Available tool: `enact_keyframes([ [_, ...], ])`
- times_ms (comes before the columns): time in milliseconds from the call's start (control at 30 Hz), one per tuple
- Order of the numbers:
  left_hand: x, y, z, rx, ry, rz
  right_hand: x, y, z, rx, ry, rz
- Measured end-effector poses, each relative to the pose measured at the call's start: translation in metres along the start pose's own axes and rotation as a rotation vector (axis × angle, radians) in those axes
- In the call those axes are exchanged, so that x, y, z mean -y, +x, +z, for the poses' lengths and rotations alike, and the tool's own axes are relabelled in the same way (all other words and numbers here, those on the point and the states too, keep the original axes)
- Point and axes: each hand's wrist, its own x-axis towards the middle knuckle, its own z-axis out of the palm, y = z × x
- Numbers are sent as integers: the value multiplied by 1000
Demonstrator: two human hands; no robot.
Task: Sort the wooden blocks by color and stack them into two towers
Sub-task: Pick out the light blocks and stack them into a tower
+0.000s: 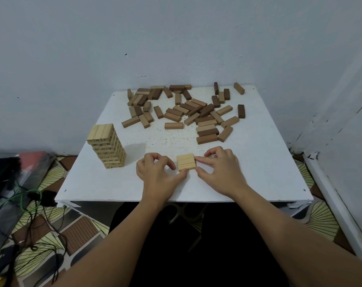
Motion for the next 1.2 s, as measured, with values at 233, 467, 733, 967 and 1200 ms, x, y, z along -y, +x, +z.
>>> enact_keyframes([
  [233,-1,1,-1,11,-15,7,-1,1,0,-1,12,6],
  [467,-1,2,-1,19,-19,3,-1,2,1,-5,9,1],
  [733,1,2,2,10,-42,2,-1,2,1,-14,10,-3],
  [967,0,19,-23,268,-172,-79,0,5,-9,48,41,61],
  [1200,-1,51,-45,625,-61,-130,9,35,-32,352,45,116],
])
